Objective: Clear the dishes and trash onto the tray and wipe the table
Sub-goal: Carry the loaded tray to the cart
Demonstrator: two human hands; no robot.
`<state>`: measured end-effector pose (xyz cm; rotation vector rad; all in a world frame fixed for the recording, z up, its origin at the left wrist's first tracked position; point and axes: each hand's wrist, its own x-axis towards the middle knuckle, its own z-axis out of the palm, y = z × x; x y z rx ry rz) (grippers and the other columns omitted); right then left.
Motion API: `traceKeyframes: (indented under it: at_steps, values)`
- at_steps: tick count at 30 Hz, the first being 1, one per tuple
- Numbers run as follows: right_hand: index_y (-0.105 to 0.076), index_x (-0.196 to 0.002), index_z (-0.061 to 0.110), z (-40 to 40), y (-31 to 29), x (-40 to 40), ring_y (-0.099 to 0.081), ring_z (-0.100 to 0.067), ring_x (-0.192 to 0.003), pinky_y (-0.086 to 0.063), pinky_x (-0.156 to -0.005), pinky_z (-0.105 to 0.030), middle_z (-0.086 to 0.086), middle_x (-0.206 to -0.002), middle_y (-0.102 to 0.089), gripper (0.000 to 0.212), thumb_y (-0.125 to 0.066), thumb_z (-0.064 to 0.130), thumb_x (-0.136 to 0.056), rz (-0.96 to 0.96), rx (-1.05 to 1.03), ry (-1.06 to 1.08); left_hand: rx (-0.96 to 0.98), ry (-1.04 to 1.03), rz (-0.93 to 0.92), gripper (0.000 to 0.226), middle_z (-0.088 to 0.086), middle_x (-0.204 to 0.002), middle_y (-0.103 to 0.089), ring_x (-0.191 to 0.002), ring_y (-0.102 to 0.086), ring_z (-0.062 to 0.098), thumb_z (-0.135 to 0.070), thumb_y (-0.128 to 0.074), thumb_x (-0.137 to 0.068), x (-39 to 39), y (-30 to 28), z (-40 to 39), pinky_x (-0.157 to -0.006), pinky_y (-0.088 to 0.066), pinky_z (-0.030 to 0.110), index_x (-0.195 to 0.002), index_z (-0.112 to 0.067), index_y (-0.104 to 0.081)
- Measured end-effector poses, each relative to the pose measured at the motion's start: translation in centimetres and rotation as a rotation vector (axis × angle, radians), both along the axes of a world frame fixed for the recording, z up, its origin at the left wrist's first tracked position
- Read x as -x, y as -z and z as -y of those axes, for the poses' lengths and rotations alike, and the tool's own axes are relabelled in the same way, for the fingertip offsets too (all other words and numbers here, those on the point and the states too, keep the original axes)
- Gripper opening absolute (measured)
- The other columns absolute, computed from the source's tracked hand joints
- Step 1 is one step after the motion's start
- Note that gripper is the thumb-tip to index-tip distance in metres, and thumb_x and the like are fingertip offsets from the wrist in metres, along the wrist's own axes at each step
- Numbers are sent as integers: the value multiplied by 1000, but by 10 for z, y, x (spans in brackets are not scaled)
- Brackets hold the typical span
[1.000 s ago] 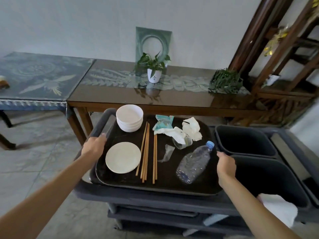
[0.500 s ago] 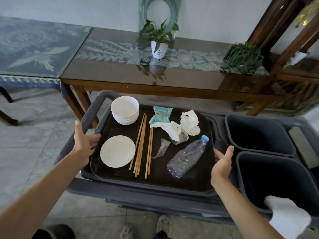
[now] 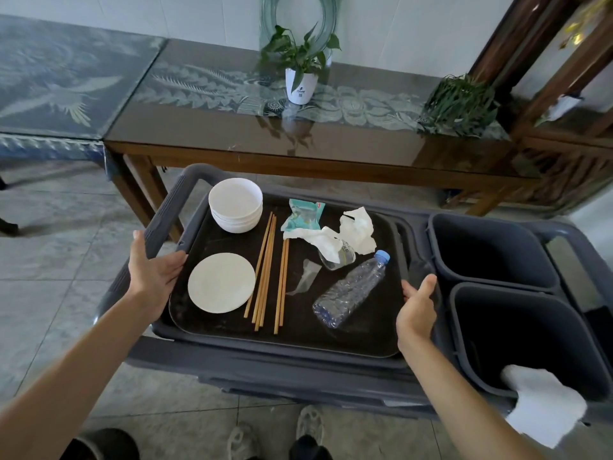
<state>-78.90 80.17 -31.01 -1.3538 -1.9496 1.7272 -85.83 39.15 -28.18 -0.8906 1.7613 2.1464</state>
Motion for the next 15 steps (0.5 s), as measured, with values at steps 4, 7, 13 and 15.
traceKeyframes:
  at_steps: [4,7,13,15]
  values:
    - [-71,-131,20,-7,-8,-3,-53,-25,-138,-30,-123,-53,-3,-143,-64,123,-9,104,-65,63,10,-81,-32,59,4,112,16,-159,-39,-150,-33,25,-85,-15,-88,-1,-2,8,-127,-13,37,-151,5,-38]
    - [-59,-144,9,-17,-17,-8,-46,-25,-145,-26,-125,-41,-8,-152,-55,110,-13,91,-87,7,244,-112,-82,72,-5,113,15,-162,-34,-152,-27,24,-85,-16,-87,-5,0,15,-128,-10,37,-153,4,-33]
    - [-47,-153,8,-12,-18,-24,-35,-21,-152,-18,-129,-35,-12,-161,-43,99,-13,80,-97,-95,328,-108,-115,159,-96,99,11,-166,-24,-154,-20,19,-75,-12,-96,-22,11,12,-126,-9,33,-157,1,-25]
    - [-45,-155,9,-8,-20,-28,-33,-20,-153,-17,-129,-34,-10,-163,-41,97,-12,79,-97,-86,288,-129,-176,188,-144,98,8,-166,-26,-154,-20,17,-76,-12,-96,-24,9,13,-126,-7,32,-157,-1,-28]
